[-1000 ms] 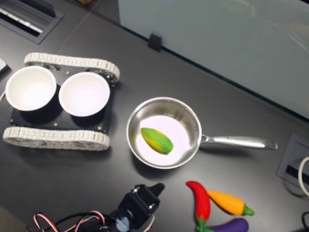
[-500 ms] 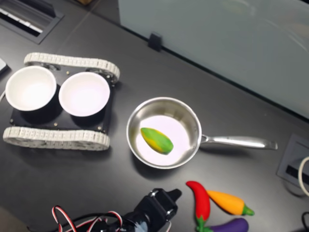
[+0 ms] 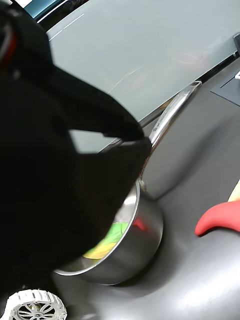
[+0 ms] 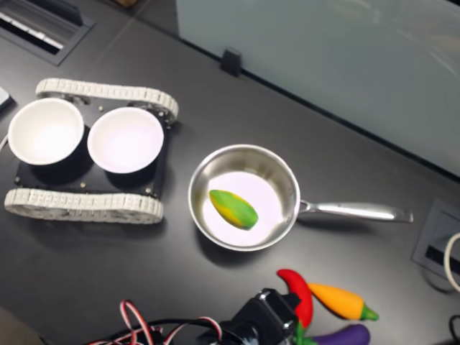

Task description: Pick up the carrot and place them in the pan

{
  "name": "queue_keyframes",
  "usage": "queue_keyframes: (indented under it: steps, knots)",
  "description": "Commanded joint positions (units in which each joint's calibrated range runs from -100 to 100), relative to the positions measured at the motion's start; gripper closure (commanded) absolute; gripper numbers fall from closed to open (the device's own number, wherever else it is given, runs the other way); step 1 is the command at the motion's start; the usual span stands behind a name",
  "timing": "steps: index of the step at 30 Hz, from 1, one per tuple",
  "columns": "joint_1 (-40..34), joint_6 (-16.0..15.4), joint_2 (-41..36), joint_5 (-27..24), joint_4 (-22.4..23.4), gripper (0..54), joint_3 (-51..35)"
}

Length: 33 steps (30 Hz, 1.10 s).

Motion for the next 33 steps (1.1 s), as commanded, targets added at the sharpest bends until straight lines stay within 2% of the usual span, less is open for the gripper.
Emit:
queue_keyframes:
  steps: [1,13,21,24,31,33]
  knots:
    - [1.52,-0.62,4.44,0.93,0.42,53.1,-7.55]
    - [6.91,-0.2,16.25,2.74,0.42,52.2,-18.91]
    - [7.37,-0.2,24.6,4.15,0.42,50.6,-25.27]
    - [7.37,-0.2,27.72,4.84,0.42,47.9,-27.63]
    - [7.83,-0.2,33.8,7.13,0.42,37.8,-30.27]
    - [8.06,-0.2,35.23,7.37,0.42,36.6,-31.0]
